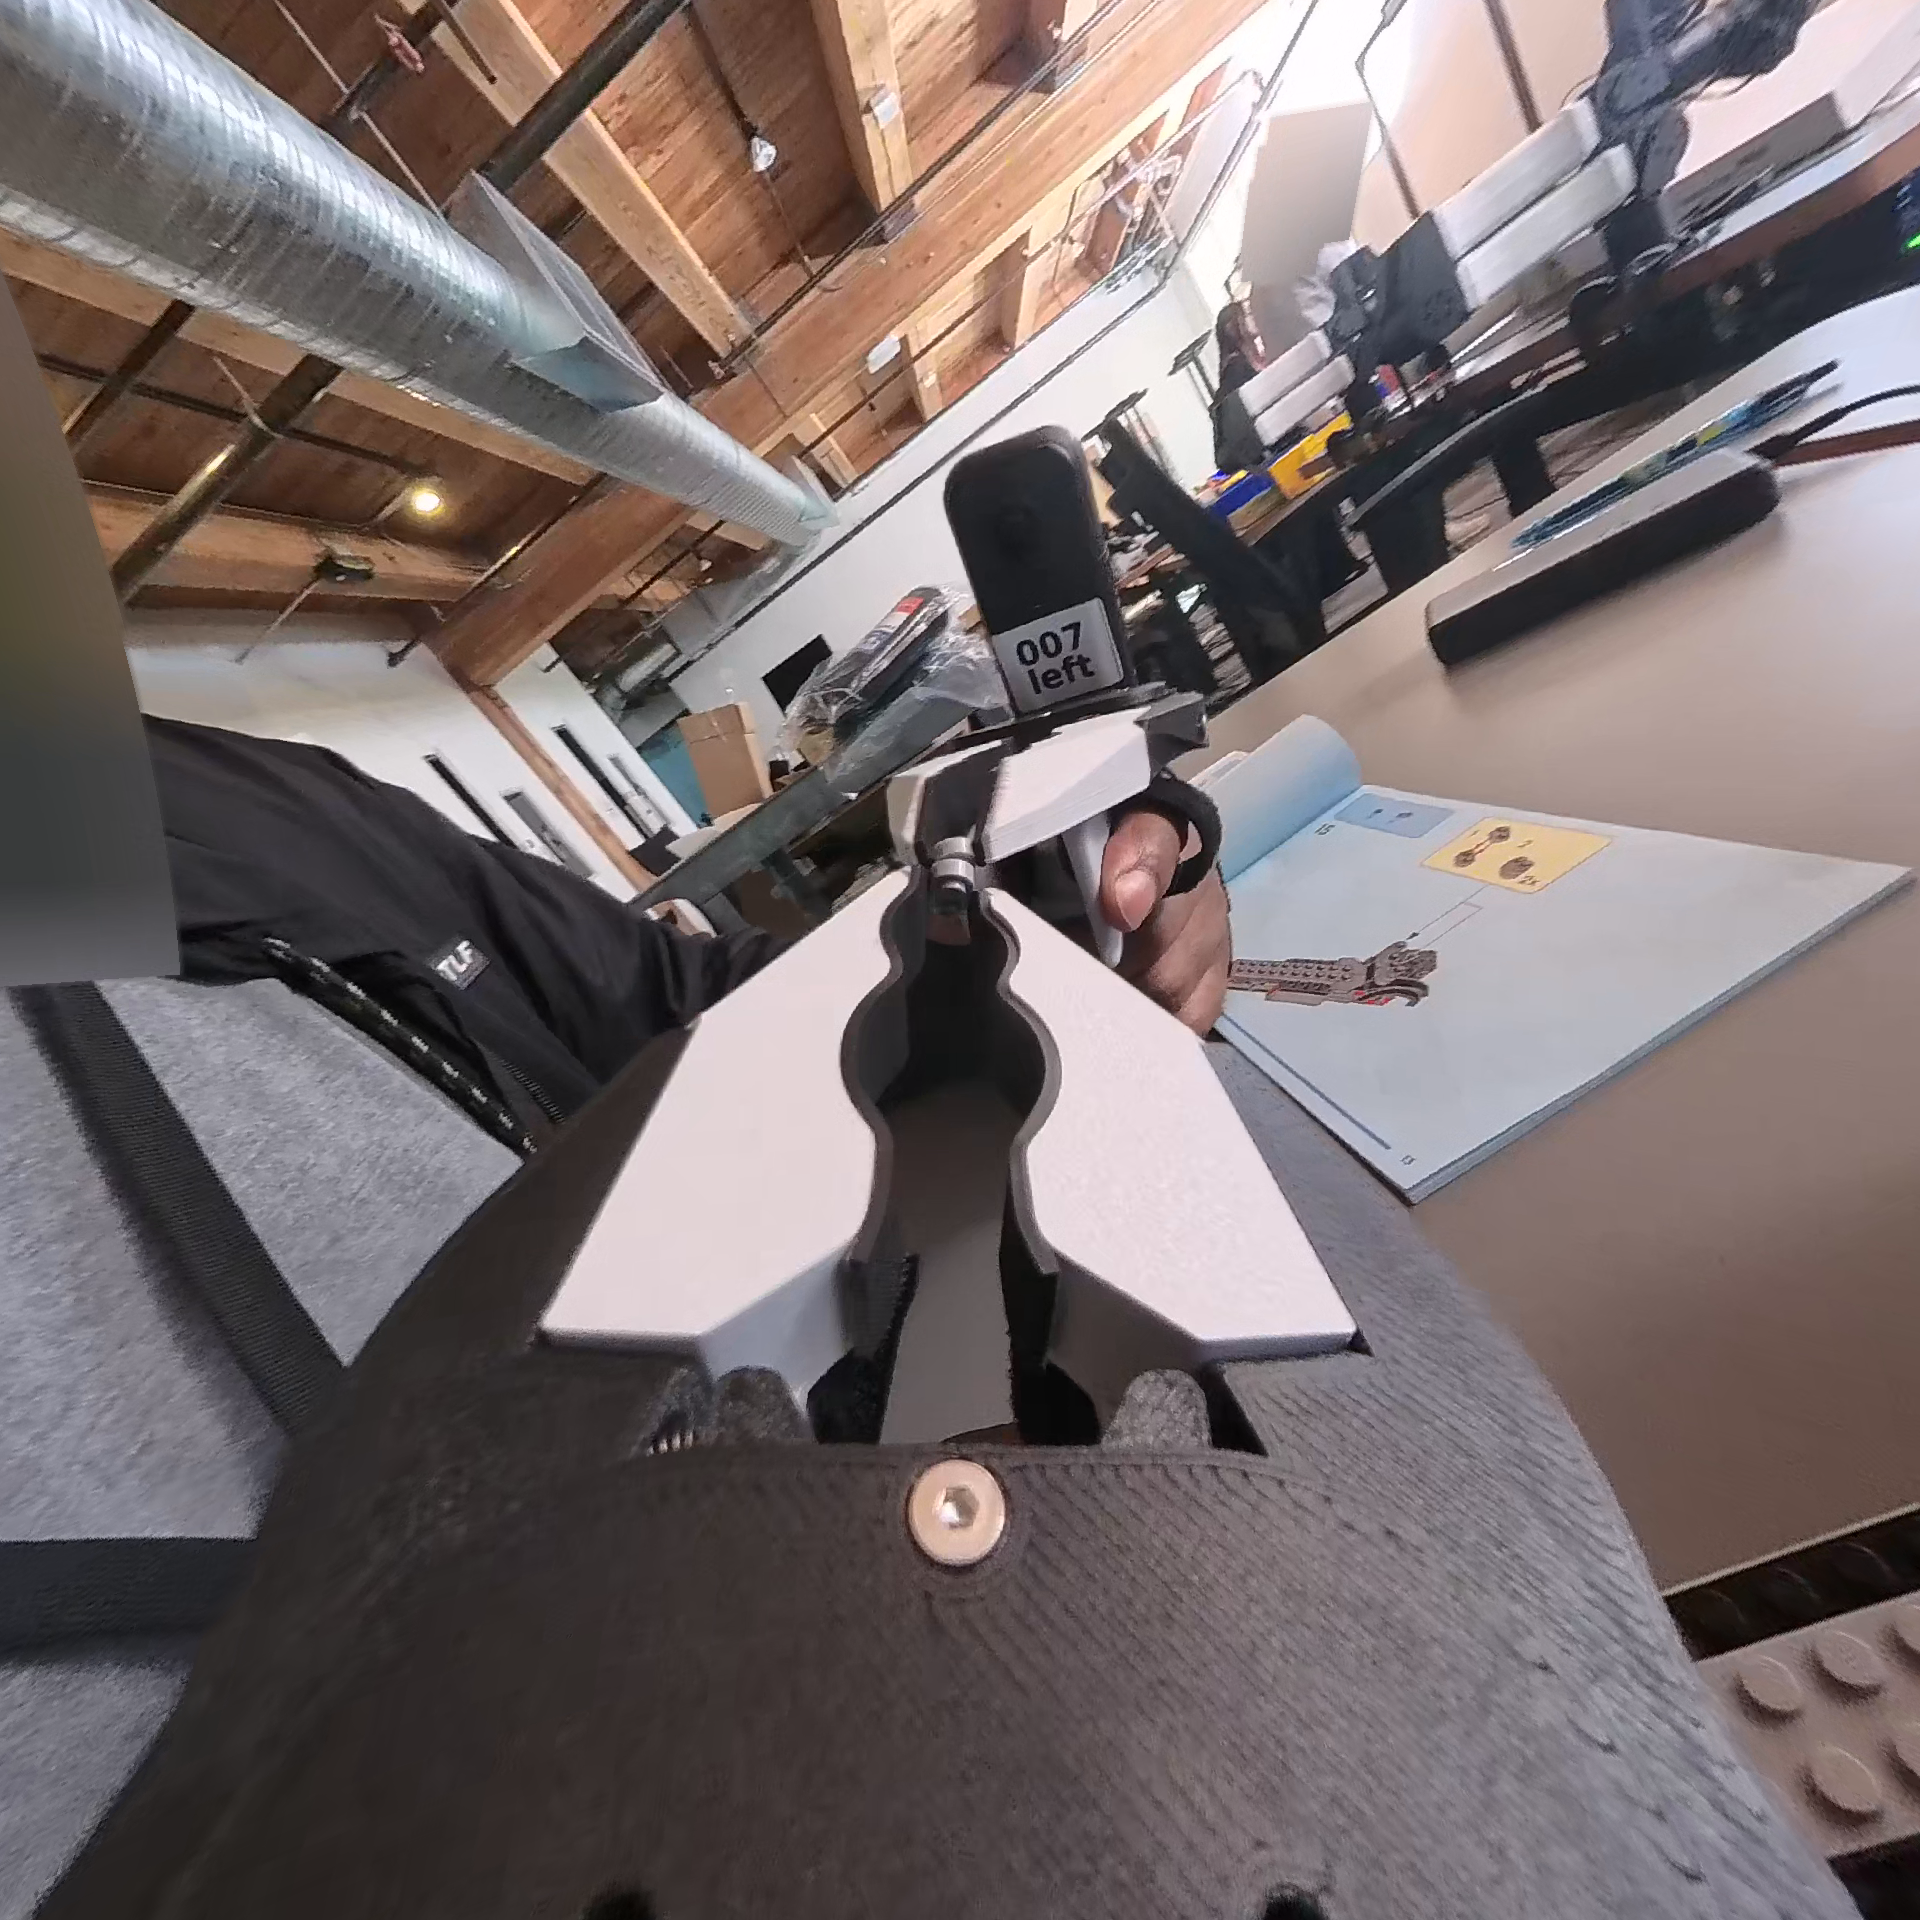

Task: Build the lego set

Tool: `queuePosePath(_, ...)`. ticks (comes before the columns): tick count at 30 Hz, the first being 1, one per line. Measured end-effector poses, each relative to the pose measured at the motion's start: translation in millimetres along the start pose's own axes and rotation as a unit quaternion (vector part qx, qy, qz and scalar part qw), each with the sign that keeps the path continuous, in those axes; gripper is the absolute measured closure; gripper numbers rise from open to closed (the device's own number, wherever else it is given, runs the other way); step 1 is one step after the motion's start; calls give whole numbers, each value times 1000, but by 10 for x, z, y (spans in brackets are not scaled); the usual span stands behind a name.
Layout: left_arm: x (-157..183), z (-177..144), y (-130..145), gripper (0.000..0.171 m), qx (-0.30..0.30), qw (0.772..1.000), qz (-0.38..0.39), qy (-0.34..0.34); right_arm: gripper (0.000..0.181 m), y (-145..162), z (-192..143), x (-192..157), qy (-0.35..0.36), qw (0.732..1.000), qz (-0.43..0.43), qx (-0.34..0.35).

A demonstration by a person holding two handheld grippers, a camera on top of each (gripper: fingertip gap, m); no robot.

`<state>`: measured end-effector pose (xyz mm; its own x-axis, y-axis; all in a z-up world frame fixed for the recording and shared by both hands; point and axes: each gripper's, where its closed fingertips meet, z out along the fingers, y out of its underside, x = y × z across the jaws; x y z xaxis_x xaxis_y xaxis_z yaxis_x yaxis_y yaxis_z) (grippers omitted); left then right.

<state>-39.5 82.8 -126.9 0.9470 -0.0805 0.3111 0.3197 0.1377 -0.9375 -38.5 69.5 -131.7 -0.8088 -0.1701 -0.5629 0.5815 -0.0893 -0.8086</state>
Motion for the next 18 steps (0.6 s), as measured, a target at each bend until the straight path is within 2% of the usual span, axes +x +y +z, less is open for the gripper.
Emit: queuePosePath(18, -71, 50, -80, 161, 20, 998, -65, -15, 173, -103, -20, 33, 13, 999, 20, 48)
